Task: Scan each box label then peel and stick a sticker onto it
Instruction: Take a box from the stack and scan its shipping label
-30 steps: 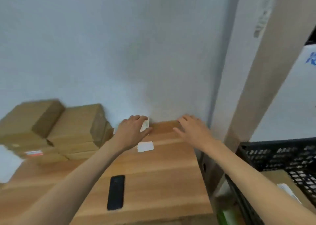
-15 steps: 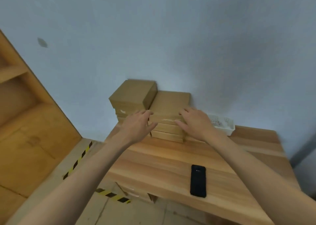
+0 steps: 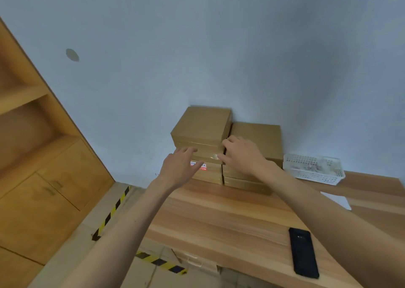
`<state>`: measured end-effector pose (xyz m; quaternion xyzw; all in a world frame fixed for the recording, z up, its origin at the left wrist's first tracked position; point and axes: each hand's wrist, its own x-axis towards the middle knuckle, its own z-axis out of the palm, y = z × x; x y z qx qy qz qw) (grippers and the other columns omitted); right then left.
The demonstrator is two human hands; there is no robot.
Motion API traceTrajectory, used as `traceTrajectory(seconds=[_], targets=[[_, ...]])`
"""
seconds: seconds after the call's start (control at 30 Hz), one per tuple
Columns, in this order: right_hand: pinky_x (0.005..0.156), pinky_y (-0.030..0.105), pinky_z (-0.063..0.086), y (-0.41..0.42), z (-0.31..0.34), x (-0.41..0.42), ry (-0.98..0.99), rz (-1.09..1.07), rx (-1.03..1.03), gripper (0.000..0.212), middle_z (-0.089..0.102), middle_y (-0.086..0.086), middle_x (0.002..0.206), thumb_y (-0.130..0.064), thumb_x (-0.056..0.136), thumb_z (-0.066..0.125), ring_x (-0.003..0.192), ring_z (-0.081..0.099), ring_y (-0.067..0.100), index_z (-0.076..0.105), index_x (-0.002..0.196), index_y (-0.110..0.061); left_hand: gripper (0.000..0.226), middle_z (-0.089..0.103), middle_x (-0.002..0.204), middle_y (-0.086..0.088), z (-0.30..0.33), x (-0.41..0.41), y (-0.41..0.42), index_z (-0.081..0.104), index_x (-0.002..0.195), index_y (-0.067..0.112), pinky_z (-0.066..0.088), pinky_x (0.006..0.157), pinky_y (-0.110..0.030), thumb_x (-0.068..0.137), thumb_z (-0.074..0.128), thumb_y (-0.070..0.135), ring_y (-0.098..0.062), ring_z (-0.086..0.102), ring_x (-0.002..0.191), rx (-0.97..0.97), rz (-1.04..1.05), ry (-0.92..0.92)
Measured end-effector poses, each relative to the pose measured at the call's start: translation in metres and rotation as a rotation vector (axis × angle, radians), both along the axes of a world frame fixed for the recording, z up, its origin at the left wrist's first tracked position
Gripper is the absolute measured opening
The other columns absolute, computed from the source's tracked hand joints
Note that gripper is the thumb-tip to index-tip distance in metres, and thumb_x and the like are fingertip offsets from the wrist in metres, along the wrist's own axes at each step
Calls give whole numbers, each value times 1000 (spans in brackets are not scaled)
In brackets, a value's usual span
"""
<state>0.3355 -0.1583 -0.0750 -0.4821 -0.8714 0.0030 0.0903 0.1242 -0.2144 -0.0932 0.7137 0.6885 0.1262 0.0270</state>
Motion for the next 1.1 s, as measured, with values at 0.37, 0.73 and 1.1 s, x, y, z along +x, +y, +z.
traceTrajectory(seconds=[0.37, 0.73, 1.1], targets=[[92, 39, 49, 110, -49, -58, 68, -157, -68, 50, 57, 7, 130, -53, 100, 46, 115, 55, 24, 54, 131, -15, 55, 55, 143, 0, -10, -105, 125, 48, 144, 20, 48, 99, -40, 100, 51, 53, -21, 52, 129, -59, 9, 70], [80, 40, 48, 156, -98, -82, 317, -519, -351, 55, 57, 13, 118, -45, 93, 65, 107, 56, 32, 44, 125, -6, 68, 60, 135, -4, -65, -152, 206, 48, 140, 14, 44, 90, -38, 93, 57, 63, -26, 56, 124, -258, 190, -38], [99, 40, 50, 168, -90, -89, 787, -569, -372, 53, 62, -2, 127, -43, 90, 71, 119, 57, 19, 55, 130, -12, 37, 70, 111, 2, -65, -173, 242, 65, 116, 14, 54, 88, -41, 94, 64, 44, -21, 66, 103, -185, 72, -577]])
